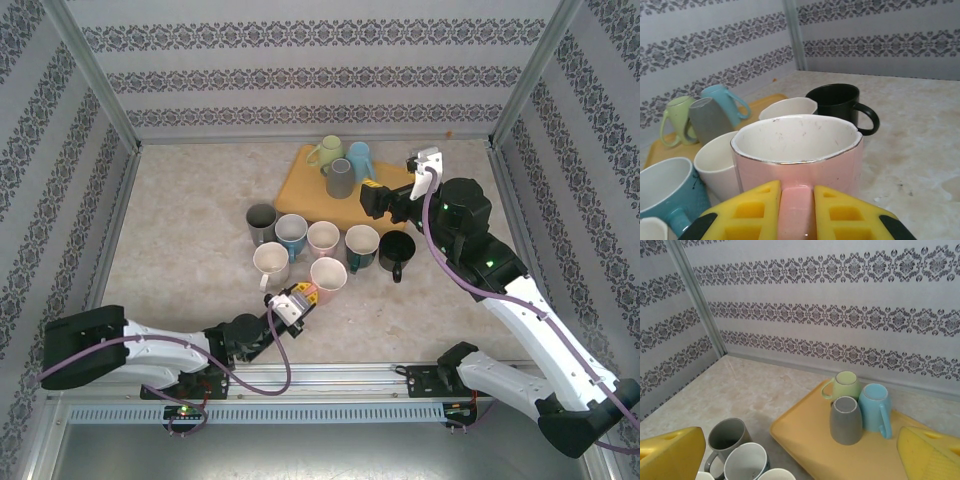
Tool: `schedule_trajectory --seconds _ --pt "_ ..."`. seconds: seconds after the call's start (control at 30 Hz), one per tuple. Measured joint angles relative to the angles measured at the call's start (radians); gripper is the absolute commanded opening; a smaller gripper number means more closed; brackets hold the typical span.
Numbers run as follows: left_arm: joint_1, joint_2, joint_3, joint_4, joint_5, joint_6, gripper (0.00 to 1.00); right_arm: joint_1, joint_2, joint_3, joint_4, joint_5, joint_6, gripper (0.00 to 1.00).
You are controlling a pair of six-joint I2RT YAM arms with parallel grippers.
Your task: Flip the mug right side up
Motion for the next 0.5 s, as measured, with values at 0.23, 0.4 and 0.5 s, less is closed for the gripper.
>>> schedule_trajectory --seconds 0.23,0.4,0.5 --pt "0.0 0.145 -0.035 0.13 -0.064 -0.039 0.0 0.0 0.021 -0.002 0.0 0.0 0.008 0.98" --pt "0.0 0.2 -0.035 0.17 -0.095 -0.067 0.0 0.0 0.024 -0.005 0.0 0.0 0.007 0.98" --pt "0.0 0.23 -0.035 0.183 -0.137 -0.089 0.0 0.0 0.024 -0.011 0.0 0.0 0.007 0.98"
